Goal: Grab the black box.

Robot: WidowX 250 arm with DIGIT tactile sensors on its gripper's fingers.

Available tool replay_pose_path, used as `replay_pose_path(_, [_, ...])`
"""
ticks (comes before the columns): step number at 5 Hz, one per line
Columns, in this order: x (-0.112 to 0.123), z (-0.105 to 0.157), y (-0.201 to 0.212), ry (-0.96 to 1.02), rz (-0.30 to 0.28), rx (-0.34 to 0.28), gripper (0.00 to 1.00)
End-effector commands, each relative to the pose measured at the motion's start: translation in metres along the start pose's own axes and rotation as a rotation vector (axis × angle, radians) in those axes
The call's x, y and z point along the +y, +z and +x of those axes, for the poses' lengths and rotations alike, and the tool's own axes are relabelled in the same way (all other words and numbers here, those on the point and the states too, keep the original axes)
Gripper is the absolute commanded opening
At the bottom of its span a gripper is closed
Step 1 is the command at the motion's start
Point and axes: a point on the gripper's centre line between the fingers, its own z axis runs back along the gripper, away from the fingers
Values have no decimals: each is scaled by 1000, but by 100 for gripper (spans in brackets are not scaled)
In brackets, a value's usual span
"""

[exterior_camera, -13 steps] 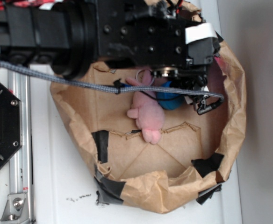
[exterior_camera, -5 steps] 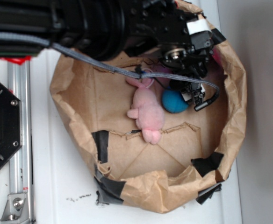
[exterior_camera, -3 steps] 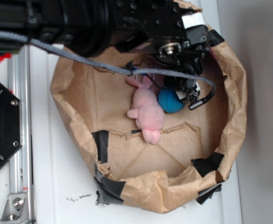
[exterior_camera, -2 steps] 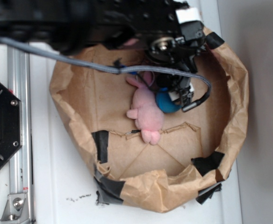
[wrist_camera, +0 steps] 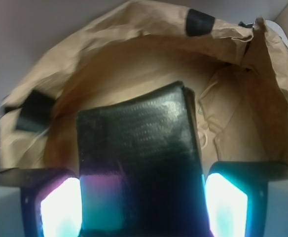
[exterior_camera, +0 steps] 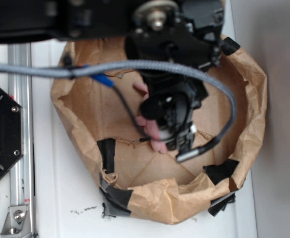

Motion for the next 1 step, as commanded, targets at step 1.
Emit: replay_pose_path(1, [15, 2, 23, -40, 38, -37, 0])
